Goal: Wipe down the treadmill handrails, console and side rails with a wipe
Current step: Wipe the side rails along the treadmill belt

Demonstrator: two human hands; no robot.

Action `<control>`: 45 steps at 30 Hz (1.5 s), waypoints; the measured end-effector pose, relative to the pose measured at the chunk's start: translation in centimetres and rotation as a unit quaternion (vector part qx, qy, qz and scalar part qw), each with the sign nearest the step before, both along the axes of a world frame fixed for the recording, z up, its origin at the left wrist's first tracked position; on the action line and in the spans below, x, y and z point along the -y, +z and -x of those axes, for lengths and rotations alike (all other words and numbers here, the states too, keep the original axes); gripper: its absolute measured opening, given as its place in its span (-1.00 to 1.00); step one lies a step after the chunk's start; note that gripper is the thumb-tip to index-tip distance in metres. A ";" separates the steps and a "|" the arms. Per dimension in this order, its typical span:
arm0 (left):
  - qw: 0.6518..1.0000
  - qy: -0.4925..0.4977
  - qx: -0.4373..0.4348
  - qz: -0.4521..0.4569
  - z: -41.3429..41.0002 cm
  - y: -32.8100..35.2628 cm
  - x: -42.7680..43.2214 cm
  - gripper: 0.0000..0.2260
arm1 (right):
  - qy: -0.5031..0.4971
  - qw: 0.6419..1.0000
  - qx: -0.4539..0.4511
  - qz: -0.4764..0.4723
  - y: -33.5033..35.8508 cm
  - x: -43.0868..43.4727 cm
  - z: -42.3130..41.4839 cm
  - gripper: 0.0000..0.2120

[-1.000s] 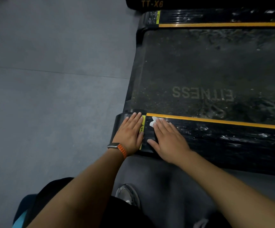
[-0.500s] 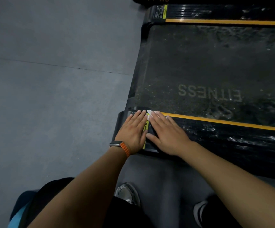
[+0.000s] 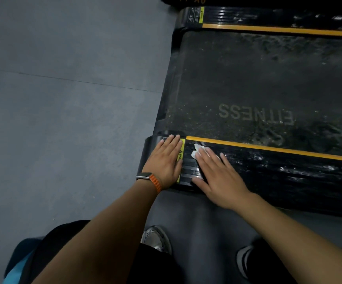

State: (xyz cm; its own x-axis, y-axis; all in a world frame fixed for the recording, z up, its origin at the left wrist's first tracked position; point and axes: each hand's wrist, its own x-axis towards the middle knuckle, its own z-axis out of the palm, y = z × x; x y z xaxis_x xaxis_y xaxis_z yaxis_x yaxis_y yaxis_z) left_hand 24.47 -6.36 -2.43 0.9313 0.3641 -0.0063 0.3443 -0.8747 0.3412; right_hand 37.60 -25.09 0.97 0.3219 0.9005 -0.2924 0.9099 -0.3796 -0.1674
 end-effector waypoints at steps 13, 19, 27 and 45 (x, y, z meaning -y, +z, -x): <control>1.000 0.002 0.006 0.004 0.0 0.3 0.1 -0.40 | 0.008 0.999 0.047 -0.026 -0.5 0.7 2.5 -0.11; 1.000 0.000 0.006 0.012 0.0 0.3 0.1 -0.43 | 0.051 0.997 0.036 -0.042 -1.3 0.2 4.1 -0.13; 1.000 -0.001 0.009 0.015 0.0 0.3 0.0 -0.40 | 0.031 0.995 0.060 -0.080 -2.7 0.8 6.4 -0.12; 1.000 0.004 0.015 0.004 -0.1 0.5 0.2 -0.42 | 0.022 0.985 0.123 -0.116 -3.5 5.2 5.7 -0.25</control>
State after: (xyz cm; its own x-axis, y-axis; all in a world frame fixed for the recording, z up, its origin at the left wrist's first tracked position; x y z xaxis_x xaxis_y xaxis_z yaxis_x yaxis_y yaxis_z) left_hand 24.58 -6.60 -1.90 0.9279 0.3723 0.0179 0.3418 -0.8690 0.3579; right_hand 31.93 -30.33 -2.51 0.3167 0.9485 0.0058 0.9484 -0.3166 -0.0169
